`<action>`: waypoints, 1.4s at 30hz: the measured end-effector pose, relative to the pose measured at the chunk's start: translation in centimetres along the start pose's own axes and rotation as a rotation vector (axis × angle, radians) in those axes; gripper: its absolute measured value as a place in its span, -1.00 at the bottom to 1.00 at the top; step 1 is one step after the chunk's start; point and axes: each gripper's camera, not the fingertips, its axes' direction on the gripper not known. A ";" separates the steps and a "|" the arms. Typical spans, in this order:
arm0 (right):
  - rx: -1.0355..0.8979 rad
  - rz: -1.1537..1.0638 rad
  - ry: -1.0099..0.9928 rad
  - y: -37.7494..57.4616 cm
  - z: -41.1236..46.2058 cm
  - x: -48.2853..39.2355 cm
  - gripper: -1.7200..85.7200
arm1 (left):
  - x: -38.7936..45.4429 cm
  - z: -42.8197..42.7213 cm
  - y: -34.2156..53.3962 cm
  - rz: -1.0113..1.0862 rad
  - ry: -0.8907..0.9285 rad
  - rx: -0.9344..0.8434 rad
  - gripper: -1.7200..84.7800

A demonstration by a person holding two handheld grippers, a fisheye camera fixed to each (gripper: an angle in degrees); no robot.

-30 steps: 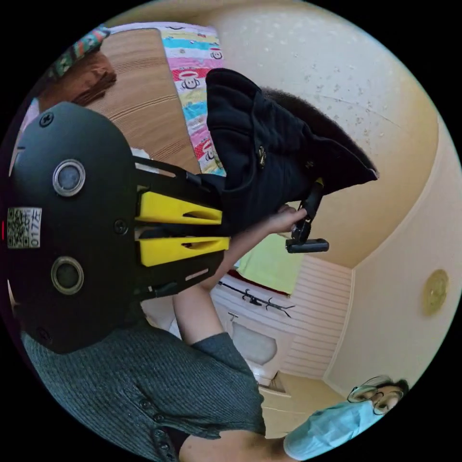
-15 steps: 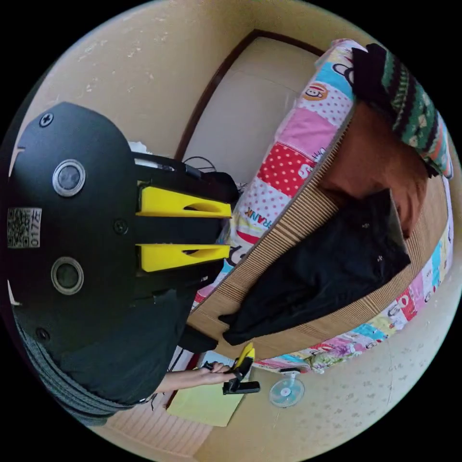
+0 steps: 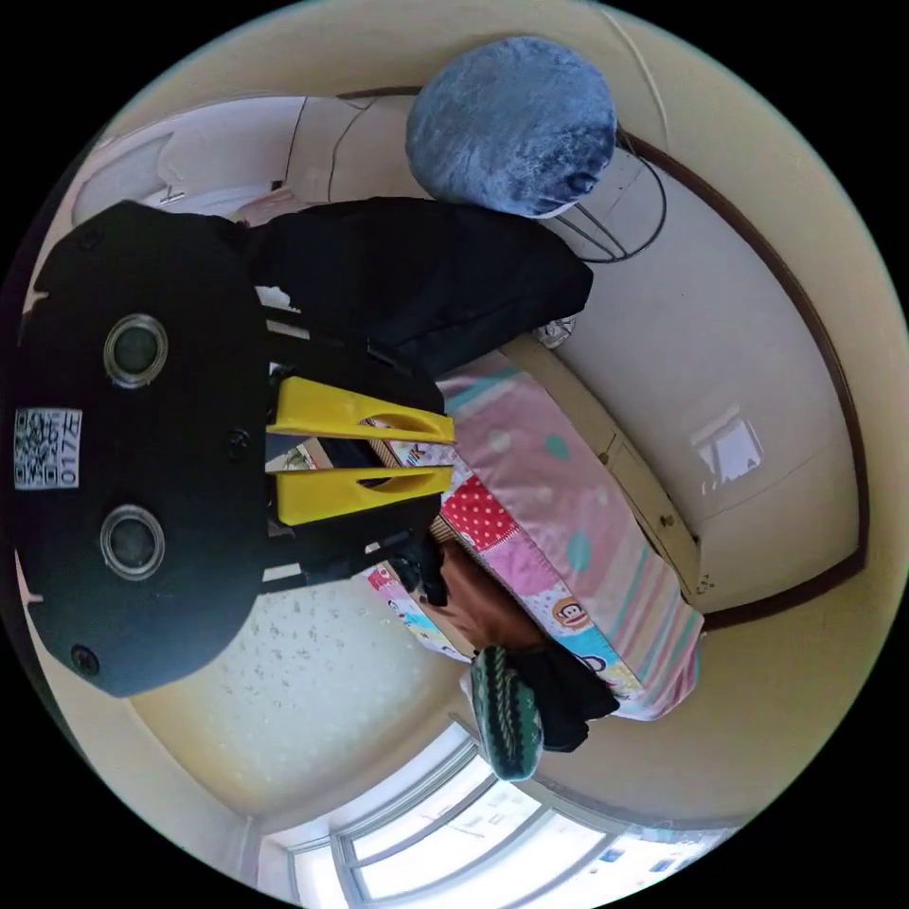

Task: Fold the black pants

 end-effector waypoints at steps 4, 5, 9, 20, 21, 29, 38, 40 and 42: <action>0.157 0.137 -0.277 -1.2 -0.5 0.1 -0.68 | 1.2 -1.6 1.4 0.052 0.047 0.001 -0.84; 0.170 0.147 -0.293 -1.4 -0.4 -0.1 -0.67 | 1.5 -1.8 1.6 0.064 0.054 -0.002 -0.84; 0.233 0.148 -0.192 -3.0 -0.4 -3.4 -0.66 | 3.5 -3.6 3.1 0.148 0.083 -0.015 -0.84; 0.173 -0.102 0.201 -6.2 -2.7 -13.0 -0.86 | 0.4 -12.3 4.5 0.041 0.163 0.168 -0.84; 0.127 -0.192 0.189 -6.1 -3.0 -14.4 -0.87 | -0.1 -12.9 4.5 0.019 0.177 0.193 -0.84; 0.030 -0.821 0.336 6.5 -10.2 -22.0 -0.91 | -0.2 -11.2 3.4 -0.015 0.233 0.147 -0.85; 0.203 -0.114 0.377 7.4 -23.2 -4.8 -0.92 | 4.2 -6.4 1.9 0.134 0.096 -0.030 -0.84; 0.255 -0.093 0.176 8.2 -25.4 -3.1 -0.89 | 4.6 -5.9 2.0 0.153 0.099 -0.054 -0.84; 0.266 -0.087 0.047 8.2 -26.0 -2.5 -0.79 | 4.6 -6.0 2.1 0.157 0.097 -0.061 -0.84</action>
